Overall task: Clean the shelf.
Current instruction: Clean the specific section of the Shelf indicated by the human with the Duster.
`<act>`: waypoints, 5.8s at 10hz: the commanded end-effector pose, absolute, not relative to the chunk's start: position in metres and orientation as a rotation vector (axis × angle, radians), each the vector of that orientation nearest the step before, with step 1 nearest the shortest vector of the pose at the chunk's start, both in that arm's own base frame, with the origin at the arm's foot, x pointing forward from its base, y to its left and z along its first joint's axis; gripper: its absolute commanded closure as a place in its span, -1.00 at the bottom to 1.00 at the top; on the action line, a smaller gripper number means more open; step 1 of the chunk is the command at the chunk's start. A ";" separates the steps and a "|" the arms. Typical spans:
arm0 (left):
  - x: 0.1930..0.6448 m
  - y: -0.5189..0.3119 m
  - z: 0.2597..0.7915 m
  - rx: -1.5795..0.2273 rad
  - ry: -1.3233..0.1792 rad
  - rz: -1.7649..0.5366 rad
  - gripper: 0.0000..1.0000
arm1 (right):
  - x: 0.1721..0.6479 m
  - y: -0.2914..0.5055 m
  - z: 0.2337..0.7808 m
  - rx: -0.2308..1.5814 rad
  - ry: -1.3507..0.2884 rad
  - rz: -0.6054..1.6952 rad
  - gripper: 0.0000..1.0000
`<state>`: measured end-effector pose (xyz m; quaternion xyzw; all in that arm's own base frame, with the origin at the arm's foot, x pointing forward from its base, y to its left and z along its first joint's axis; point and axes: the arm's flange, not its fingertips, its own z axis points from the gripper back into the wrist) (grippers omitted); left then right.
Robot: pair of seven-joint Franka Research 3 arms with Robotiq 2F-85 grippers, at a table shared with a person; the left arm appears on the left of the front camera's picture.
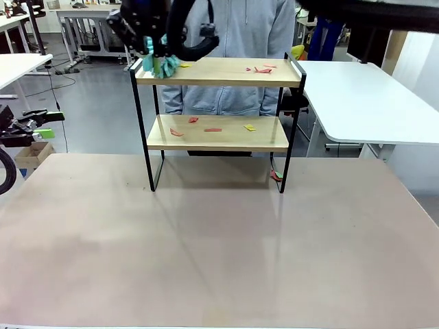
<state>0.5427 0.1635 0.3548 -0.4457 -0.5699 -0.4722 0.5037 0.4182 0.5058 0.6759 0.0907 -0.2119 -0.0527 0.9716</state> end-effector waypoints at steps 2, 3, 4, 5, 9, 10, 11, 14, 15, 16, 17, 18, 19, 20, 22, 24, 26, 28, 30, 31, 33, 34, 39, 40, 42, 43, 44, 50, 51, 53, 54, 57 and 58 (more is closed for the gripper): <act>0.540 0.164 0.357 -1.064 -1.383 -1.151 -1.00 | 0.400 0.434 0.653 0.237 -0.390 -0.122 0.74; 0.540 0.164 0.357 -1.064 -1.383 -1.151 -1.00 | 0.402 0.416 0.649 0.244 -0.379 -0.132 0.74; 0.540 0.164 0.357 -1.064 -1.383 -1.151 -1.00 | 0.400 0.395 0.644 0.244 -0.374 -0.172 0.74; 0.540 0.164 0.357 -1.064 -1.383 -1.151 -1.00 | 0.397 0.373 0.642 0.240 -0.372 -0.218 0.74; 0.540 0.164 0.357 -1.064 -1.383 -1.151 -1.00 | 0.391 0.298 0.636 0.191 -0.351 -0.353 0.74; 0.540 0.164 0.357 -1.064 -1.383 -1.151 -1.00 | 0.391 0.278 0.634 0.157 -0.348 -0.380 0.74; 0.540 0.164 0.357 -1.064 -1.383 -1.151 -1.00 | 0.387 0.266 0.636 0.129 -0.367 -0.425 0.74; 0.540 0.164 0.357 -1.064 -1.383 -1.151 -1.00 | 0.369 0.279 0.658 0.202 -0.520 -0.334 0.74; 0.540 0.164 0.357 -1.064 -1.383 -1.151 -1.00 | 0.385 0.269 0.648 0.139 -0.416 -0.407 0.74; 0.540 0.164 0.357 -1.064 -1.383 -1.151 -1.00 | 0.385 0.269 0.648 0.139 -0.416 -0.407 0.74; 0.540 0.164 0.357 -1.064 -1.383 -1.151 -1.00 | 0.385 0.269 0.648 0.139 -0.416 -0.407 0.74; 0.540 0.164 0.357 -1.064 -1.383 -1.151 -1.00 | 0.378 0.277 0.654 0.153 -0.446 -0.381 0.74; 0.540 0.164 0.357 -1.064 -1.383 -1.151 -1.00 | 0.371 0.270 0.669 0.213 -0.488 -0.341 0.74; 0.540 0.164 0.357 -1.064 -1.383 -1.151 -1.00 | 0.364 0.263 0.680 0.266 -0.514 -0.290 0.74; 0.540 0.164 0.357 -1.064 -1.383 -1.151 -1.00 | 0.357 0.248 0.696 0.376 -0.526 -0.151 0.74; 0.540 0.164 0.357 -1.064 -1.383 -1.151 -1.00 | 0.354 0.236 0.703 0.510 -0.488 0.053 0.74; 0.540 0.164 0.357 -1.064 -1.383 -1.151 -1.00 | 0.345 0.231 0.705 0.633 -0.406 0.318 0.74; 0.540 0.164 0.357 -1.064 -1.383 -1.151 -1.00 | 0.335 0.230 0.701 0.672 -0.315 0.566 0.74; 0.540 0.164 0.357 -1.064 -1.383 -1.151 -1.00 | 0.325 0.235 0.684 0.604 -0.240 0.707 0.74; 0.540 0.164 0.357 -1.064 -1.383 -1.151 -1.00 | 0.319 0.237 0.669 0.548 -0.187 0.758 0.74; 0.540 0.164 0.357 -1.064 -1.383 -1.151 -1.00 | 0.300 0.222 0.632 0.460 -0.107 0.830 0.74; 0.540 0.164 0.357 -1.064 -1.383 -1.151 -1.00 | 0.292 0.210 0.613 0.413 -0.070 0.832 0.74; 0.540 0.164 0.357 -1.064 -1.383 -1.151 -1.00 | 0.259 0.130 0.500 0.435 0.015 0.748 0.74; 0.540 0.164 0.357 -1.064 -1.383 -1.151 -1.00 | 0.253 0.116 0.486 0.443 0.009 0.732 0.74; 0.540 0.164 0.357 -1.064 -1.383 -1.151 -1.00 | 0.251 0.092 0.463 0.472 -0.012 0.729 0.74; 0.540 0.164 0.357 -1.064 -1.383 -1.151 -1.00 | 0.253 0.086 0.460 0.476 -0.035 0.745 0.74; 0.540 0.164 0.357 -1.064 -1.383 -1.151 -1.00 | 0.258 0.085 0.465 0.516 -0.038 0.749 0.74; 0.540 0.164 0.357 -1.064 -1.383 -1.151 -1.00 | 0.269 0.098 0.489 0.475 0.013 0.701 0.74; 0.540 0.164 0.357 -1.064 -1.383 -1.151 -1.00 | 0.269 0.098 0.489 0.475 0.013 0.701 0.74; 0.540 0.164 0.357 -1.064 -1.383 -1.151 -1.00 | 0.269 0.098 0.489 0.475 0.013 0.701 0.74; 0.540 0.164 0.357 -1.064 -1.383 -1.151 -1.00 | 0.269 0.098 0.489 0.475 0.013 0.701 0.74; 0.540 0.164 0.357 -1.064 -1.383 -1.151 -1.00 | 0.269 0.098 0.489 0.475 0.013 0.701 0.74; 0.540 0.164 0.357 -1.064 -1.383 -1.151 -1.00 | 0.269 0.098 0.489 0.475 0.013 0.701 0.74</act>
